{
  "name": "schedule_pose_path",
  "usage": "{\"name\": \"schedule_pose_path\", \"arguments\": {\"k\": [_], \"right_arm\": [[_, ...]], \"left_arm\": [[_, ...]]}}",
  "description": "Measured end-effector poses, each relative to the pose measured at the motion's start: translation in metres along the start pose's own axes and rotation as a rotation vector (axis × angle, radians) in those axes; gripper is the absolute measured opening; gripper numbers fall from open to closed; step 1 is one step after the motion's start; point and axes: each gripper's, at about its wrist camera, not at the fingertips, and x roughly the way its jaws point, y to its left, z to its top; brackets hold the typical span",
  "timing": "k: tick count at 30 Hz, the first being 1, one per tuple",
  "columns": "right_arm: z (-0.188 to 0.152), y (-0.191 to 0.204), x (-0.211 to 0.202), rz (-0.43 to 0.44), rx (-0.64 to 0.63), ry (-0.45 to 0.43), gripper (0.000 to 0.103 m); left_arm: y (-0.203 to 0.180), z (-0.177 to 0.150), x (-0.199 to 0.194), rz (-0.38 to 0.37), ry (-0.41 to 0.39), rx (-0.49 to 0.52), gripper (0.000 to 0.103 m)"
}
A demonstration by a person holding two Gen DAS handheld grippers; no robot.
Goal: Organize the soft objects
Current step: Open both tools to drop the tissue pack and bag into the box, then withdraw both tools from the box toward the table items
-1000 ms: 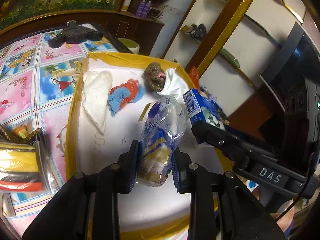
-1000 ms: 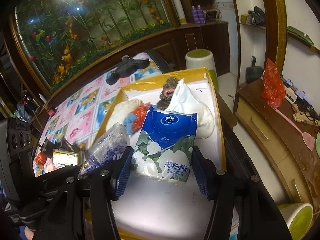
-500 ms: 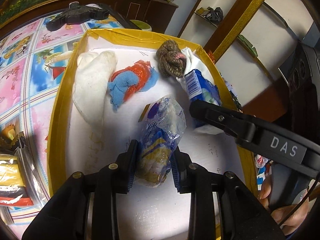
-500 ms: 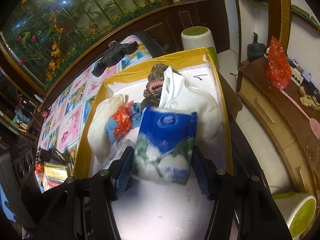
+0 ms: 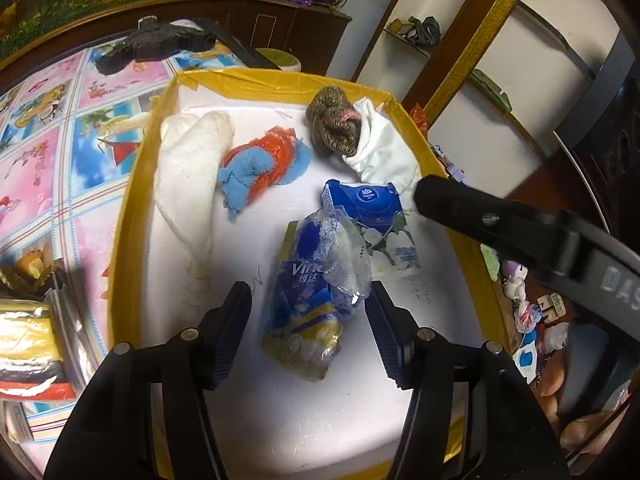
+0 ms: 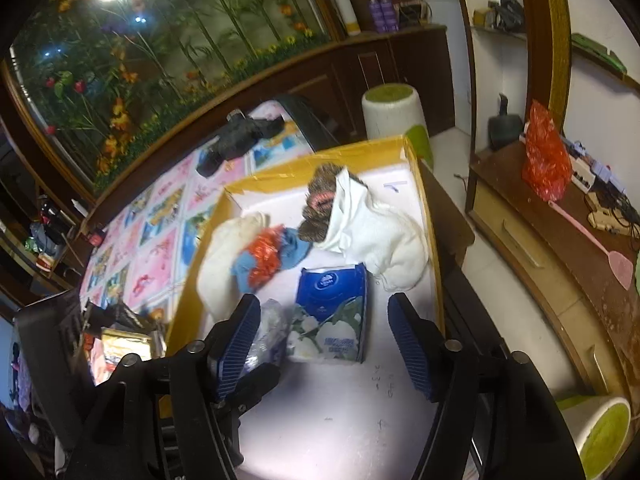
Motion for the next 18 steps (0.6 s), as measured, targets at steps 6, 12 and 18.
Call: {"name": "schedule_pose_path", "arguments": {"k": [6,12,18], "right_arm": [[-0.039,0.034,-0.064,-0.075,-0.137,-0.226,0.084],[-0.108,0.095,-0.112,-0.138,-0.366,-0.495,0.102],[-0.151,0.137,-0.107,-0.042,-0.471,-0.464,0.102]], "left_arm": [[0.011,-0.018,-0.037,-0.021,-0.060,-0.014,0.057],[0.032,-0.049,-0.089,0.004,-0.175,0.017,0.057],[0.073,-0.078,-0.138,0.042,-0.266,-0.009,0.057]]}}
